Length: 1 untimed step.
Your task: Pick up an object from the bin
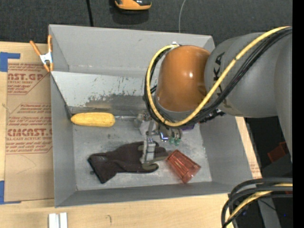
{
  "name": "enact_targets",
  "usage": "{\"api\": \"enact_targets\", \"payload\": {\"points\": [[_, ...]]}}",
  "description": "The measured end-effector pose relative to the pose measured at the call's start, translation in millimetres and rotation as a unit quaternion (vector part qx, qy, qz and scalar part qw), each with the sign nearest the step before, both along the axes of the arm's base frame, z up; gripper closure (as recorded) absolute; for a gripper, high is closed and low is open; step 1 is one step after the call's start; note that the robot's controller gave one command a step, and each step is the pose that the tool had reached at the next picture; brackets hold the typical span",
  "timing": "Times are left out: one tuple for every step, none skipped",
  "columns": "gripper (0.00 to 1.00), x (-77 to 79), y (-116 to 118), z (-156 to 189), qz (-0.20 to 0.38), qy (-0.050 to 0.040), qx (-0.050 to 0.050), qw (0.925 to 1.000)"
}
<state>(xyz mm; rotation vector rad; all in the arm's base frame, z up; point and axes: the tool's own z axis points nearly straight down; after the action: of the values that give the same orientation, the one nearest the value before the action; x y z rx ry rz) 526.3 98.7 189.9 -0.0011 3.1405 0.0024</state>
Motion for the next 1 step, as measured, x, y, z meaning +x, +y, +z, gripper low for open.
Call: {"api": "enact_targets", "payload": {"points": [[0.00,0.0,0.0,0.0,0.000,0.0000,0.000,1.0000]]}}
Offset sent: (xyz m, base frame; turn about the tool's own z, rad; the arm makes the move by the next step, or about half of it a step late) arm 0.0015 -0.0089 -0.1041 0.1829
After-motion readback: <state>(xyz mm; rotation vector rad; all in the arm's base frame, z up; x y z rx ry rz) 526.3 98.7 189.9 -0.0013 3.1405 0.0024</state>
